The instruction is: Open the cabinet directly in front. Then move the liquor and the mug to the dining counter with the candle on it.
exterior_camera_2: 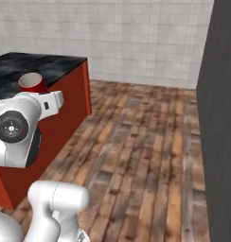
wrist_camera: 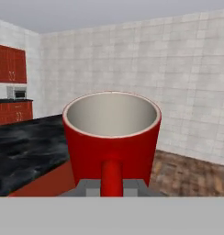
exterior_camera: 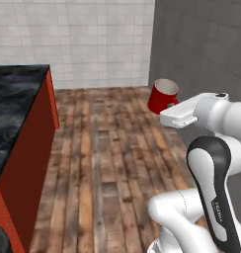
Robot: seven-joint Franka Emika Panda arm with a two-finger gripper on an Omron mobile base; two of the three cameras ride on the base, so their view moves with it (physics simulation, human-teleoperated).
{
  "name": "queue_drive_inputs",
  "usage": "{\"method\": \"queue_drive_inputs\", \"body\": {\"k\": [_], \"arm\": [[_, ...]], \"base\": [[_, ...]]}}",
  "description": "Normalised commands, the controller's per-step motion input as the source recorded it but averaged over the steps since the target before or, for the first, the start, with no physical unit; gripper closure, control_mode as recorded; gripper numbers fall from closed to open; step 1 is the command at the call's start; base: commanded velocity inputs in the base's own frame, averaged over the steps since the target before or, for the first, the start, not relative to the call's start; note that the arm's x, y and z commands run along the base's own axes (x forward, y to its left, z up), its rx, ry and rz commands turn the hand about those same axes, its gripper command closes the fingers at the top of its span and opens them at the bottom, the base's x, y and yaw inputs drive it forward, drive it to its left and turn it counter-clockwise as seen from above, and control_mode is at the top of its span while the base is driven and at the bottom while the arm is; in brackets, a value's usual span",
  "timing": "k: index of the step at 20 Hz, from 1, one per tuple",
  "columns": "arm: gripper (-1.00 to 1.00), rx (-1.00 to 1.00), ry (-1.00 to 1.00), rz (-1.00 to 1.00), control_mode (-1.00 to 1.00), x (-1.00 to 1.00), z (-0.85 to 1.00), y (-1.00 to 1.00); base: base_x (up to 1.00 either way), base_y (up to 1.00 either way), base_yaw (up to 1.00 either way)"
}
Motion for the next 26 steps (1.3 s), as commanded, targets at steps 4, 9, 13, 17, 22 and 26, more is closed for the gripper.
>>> {"method": "queue_drive_inputs", "body": {"k": [4,9,13,17,22,26], "arm": [[1.0,0.0,0.0,0.0,1.0,0.0,0.0,0.0],[1.0,0.0,0.0,0.0,1.0,0.0,0.0,0.0],[1.0,0.0,0.0,0.0,1.0,0.0,0.0,0.0],[1.0,0.0,0.0,0.0,1.0,0.0,0.0,0.0],[1.0,0.0,0.0,0.0,1.0,0.0,0.0,0.0],[1.0,0.0,0.0,0.0,1.0,0.0,0.0,0.0]], "base": [[1.0,-0.08,0.57],[0.97,-0.04,0.68],[0.88,-0.04,0.7],[0.83,-0.04,0.71],[0.8,-0.09,0.71],[0.89,-0.53,0.52]]}}
